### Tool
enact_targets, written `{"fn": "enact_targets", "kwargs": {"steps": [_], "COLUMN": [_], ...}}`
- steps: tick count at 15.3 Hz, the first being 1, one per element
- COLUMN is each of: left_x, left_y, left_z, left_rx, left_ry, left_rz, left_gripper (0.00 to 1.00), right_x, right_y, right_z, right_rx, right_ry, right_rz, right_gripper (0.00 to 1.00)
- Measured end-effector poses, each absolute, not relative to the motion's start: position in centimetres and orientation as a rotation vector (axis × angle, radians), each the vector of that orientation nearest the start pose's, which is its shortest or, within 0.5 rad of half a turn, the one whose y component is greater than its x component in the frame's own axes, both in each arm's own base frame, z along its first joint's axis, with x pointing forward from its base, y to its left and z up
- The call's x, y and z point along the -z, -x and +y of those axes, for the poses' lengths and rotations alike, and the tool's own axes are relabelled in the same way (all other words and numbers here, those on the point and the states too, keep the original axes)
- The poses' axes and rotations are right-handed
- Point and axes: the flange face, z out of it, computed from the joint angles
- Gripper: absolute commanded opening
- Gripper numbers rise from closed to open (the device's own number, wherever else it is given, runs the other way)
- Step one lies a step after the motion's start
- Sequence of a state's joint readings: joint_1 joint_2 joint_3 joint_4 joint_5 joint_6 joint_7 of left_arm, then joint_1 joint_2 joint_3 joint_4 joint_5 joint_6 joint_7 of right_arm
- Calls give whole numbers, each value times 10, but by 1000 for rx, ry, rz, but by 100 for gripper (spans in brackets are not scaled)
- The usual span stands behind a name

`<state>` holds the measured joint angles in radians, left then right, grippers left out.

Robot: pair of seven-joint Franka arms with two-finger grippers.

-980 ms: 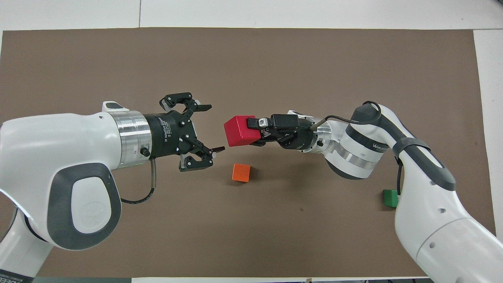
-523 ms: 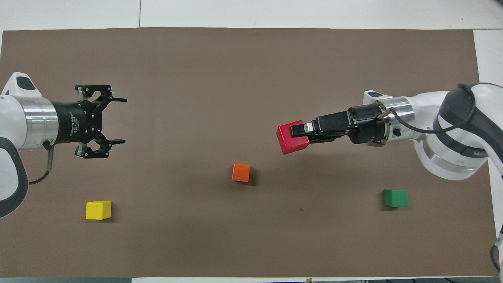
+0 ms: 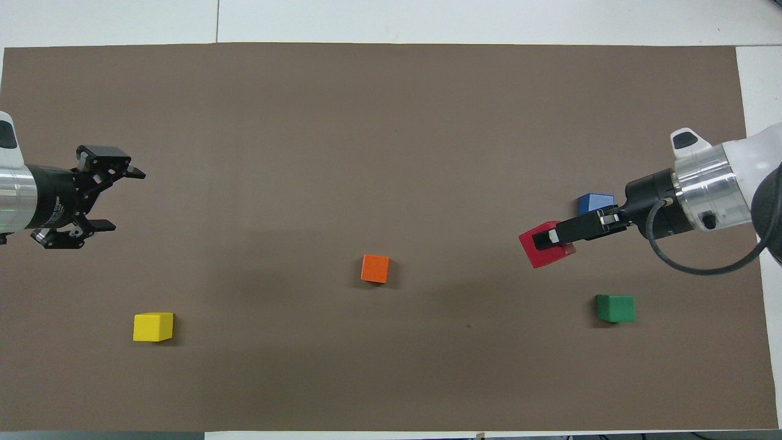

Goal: Transfer red block to right arm and stack on blue block
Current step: 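Carry the red cube with the right gripper onto the blue cube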

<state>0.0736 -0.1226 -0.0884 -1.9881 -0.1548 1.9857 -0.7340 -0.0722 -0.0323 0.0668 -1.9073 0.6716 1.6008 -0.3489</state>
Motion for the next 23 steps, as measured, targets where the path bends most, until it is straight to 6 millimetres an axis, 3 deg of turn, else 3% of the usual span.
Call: {"fn": "enact_targets", "kwargs": {"steps": [3,7,11,17,23], "left_x": [-543,-554,-556,-552,-552], "left_y": [-551,-581,-579,-560,-560], "left_z": [-11,-4,3,2,0], "left_rx": [89,15,-61,-126,-115], "left_ry": [3060,3098,3087,3081,3082], "left_rz": [-869,-463,-67,-3,5], "left_gripper": [100,100,100,100,100], "right_x": [-516,-511,-494,-421,-378], "right_y": [-529,-544,-555,-567,-569], "right_z": [43,25,27,22,20], "right_rx": [-194,-100,-8,116,183], "right_ry": [2644,2936,3137,3231,3237], "right_rz": [-301,-213,-143,-136,-170], "right_gripper": [0,0,0,0,0]}}
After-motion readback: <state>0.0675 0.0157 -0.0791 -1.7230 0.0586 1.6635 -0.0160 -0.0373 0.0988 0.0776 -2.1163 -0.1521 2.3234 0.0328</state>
